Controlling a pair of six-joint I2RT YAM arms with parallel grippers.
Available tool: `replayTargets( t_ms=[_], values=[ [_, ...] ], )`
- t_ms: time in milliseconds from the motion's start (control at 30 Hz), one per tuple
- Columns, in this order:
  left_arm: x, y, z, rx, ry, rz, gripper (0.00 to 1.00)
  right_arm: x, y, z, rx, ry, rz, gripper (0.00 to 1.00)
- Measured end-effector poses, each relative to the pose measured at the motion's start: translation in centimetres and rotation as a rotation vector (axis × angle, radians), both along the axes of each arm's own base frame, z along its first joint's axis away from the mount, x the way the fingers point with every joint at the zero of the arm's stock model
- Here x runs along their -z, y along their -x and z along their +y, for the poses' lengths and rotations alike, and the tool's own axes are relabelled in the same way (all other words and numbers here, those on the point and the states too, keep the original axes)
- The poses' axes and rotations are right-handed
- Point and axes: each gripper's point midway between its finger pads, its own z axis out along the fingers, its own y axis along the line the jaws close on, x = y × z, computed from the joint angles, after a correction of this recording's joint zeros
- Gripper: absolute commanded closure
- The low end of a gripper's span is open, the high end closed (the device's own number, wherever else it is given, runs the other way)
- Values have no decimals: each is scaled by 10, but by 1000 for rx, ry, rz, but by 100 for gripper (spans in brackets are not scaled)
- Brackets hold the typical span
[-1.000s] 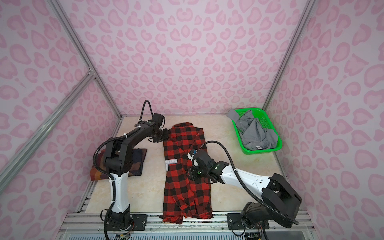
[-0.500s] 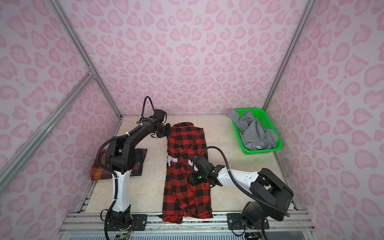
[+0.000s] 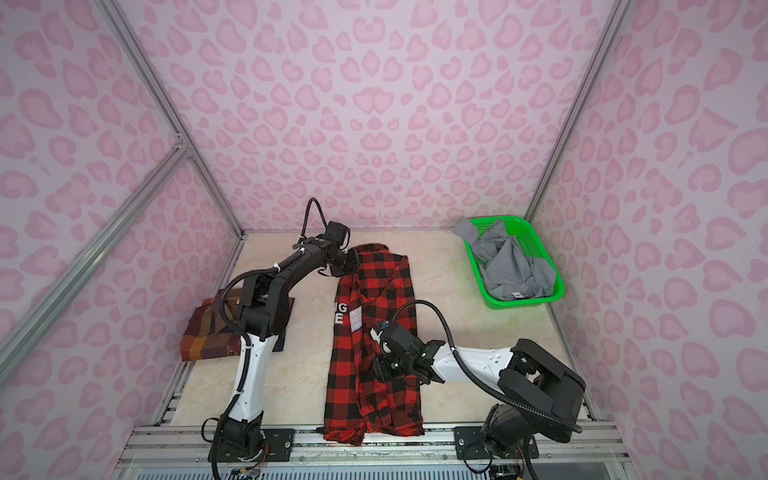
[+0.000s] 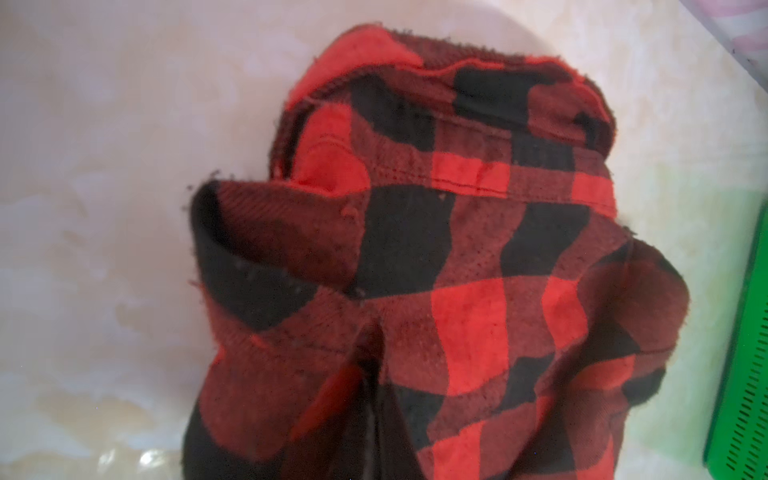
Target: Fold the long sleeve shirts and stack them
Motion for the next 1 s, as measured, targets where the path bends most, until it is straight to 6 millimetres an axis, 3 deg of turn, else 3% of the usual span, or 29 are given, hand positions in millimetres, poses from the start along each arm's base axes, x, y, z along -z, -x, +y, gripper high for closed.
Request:
replayTargets(
  t_ms=[267,400,533,700,800,833,867,933,1000],
  values=[
    [8,-9,20,-53,12,-1,66,4,12,4,-9,6,0,53],
    [6,-13,29,-70,21,-15,57,15,20,7,-29,26,19,53],
    [2,-20,38,-88,31,-34,56,16,22,14,-29,16,16,54],
    [-32,-40,42,-90,53,-104,56,15,23,16,-29,9,14,54],
    [-38,-45,49,-100,48,-120,55,14,23,14,-23,18,8,54],
    [-37,-44,53,-104,44,-110,41,12,23,14,-22,17,8,54],
    [-35,-44,58,-101,37,-105,37,9,22,13,-18,16,4,54],
    [-35,-46,68,-117,29,-105,19,-3,19,11,-5,7,-10,53],
    [-33,-47,75,-121,16,-102,18,-21,13,10,11,-24,-34,51]
  ],
)
